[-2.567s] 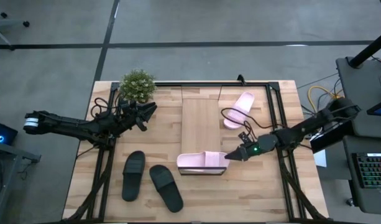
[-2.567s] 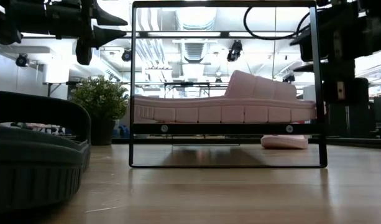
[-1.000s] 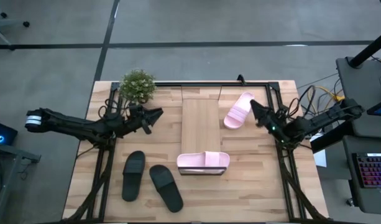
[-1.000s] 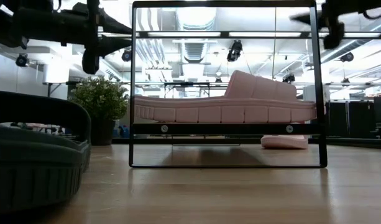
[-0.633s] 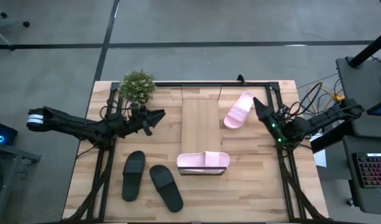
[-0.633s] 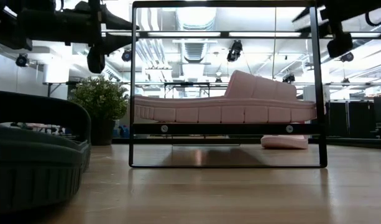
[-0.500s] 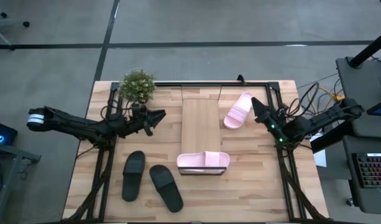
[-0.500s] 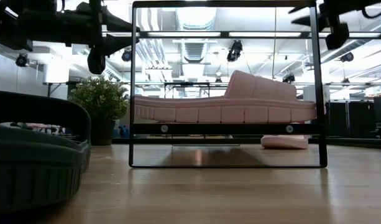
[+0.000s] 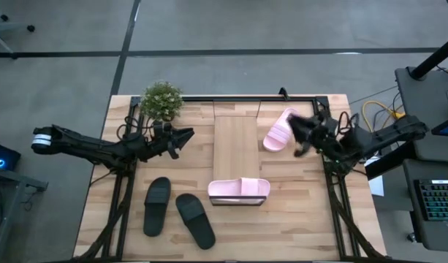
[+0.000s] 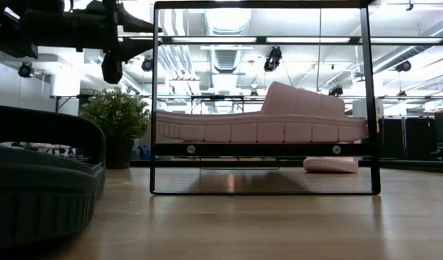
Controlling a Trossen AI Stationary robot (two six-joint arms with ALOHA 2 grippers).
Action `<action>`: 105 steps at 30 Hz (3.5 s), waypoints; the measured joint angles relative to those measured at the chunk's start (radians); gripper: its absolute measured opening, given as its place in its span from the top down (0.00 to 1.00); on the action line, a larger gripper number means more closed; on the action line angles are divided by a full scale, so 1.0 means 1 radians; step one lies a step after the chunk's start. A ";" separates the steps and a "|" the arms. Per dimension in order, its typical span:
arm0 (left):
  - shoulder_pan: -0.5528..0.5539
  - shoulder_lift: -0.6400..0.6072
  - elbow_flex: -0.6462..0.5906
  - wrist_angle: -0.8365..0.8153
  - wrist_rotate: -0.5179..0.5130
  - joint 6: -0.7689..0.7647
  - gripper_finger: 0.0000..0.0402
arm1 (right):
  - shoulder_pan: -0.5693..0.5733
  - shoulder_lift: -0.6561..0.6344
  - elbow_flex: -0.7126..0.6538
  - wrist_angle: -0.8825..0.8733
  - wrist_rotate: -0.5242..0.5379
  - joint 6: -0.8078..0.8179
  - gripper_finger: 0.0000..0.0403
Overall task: Pick and place slides into the shelf
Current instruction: Put the pink slide on the shelf
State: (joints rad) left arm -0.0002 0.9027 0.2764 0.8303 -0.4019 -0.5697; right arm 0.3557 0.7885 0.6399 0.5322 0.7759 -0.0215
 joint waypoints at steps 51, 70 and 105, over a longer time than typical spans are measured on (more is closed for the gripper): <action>0.000 0.013 -0.005 -0.003 0.005 0.000 0.73 | -0.613 0.395 0.345 -1.545 -0.620 0.785 0.50; 0.000 0.013 -0.005 -0.010 0.005 0.000 0.73 | -0.616 0.677 0.435 -1.566 -0.557 0.515 0.50; 0.000 0.013 -0.007 -0.009 0.005 0.000 0.73 | -1.083 0.706 0.436 -1.568 -0.886 0.149 0.54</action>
State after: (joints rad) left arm -0.0004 0.9157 0.2691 0.8211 -0.3965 -0.5694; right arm -0.7272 1.4942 1.0760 -1.0357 -0.1096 0.1271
